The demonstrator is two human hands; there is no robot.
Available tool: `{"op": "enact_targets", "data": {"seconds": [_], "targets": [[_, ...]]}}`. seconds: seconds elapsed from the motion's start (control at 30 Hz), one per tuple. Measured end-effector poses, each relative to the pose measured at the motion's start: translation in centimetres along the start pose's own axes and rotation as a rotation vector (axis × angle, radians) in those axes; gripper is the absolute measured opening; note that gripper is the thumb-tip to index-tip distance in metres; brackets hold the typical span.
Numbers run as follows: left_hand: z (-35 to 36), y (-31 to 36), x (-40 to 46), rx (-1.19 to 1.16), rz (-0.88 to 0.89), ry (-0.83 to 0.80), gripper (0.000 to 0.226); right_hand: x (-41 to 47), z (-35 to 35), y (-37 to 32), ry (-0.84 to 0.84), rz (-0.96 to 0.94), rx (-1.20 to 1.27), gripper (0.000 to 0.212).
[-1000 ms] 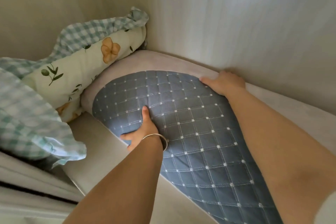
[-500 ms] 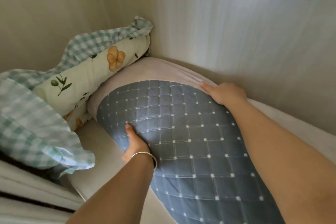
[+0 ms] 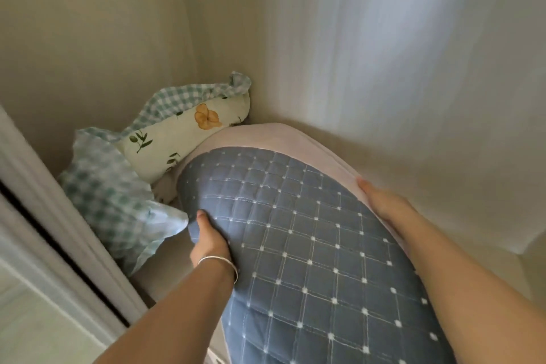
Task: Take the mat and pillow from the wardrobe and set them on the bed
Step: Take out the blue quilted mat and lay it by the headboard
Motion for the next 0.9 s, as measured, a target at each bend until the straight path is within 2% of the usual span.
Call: {"op": "enact_targets", "data": {"seconds": [0.1, 0.3, 0.4, 0.57, 0.7, 0.77, 0.83, 0.9], "targets": [[-0.4, 3.0, -3.4, 0.014, 0.015, -0.045, 0.082, -3.9, -2.2, 0.2, 0.053, -0.025, 0.094, 0.085], [-1.1, 11.1, -8.5, -0.020, 0.183, -0.234, 0.089, -12.8, -6.3, -1.6, 0.118, -0.202, 0.407, 0.082], [-3.1, 14.0, -11.4, -0.039, 0.250, -0.293, 0.090, -16.4, -7.0, -2.1, 0.070, -0.267, 0.475, 0.097], [-6.9, 16.7, -15.9, -0.090, 0.360, -0.411, 0.060, -19.6, -6.9, -1.8, -0.007, -0.374, 0.573, 0.122], [-10.3, 17.5, -18.7, -0.134, 0.453, -0.464, 0.041, -22.4, -5.8, -1.8, -0.135, -0.425, 0.639, 0.128], [-11.9, 18.3, -19.7, -0.139, 0.492, -0.473, 0.053, -23.7, -5.3, -1.8, -0.184, -0.441, 0.683, 0.131], [-13.3, 19.0, -20.6, -0.132, 0.526, -0.470, 0.067, -25.2, -4.9, -2.1, -0.208, -0.478, 0.734, 0.122], [-14.5, 19.7, -21.5, -0.136, 0.572, -0.476, 0.067, -26.8, -4.6, -2.2, -0.206, -0.492, 0.773, 0.111]]}}
Point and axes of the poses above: each hand's wrist, its own x-axis towards the middle knuckle, its own z-axis out of the palm, y = z × x, the point moved 9 cm from there along x, towards the middle knuckle, and after that the axes turned 8 degrees about -y, right-handed, at the moved point
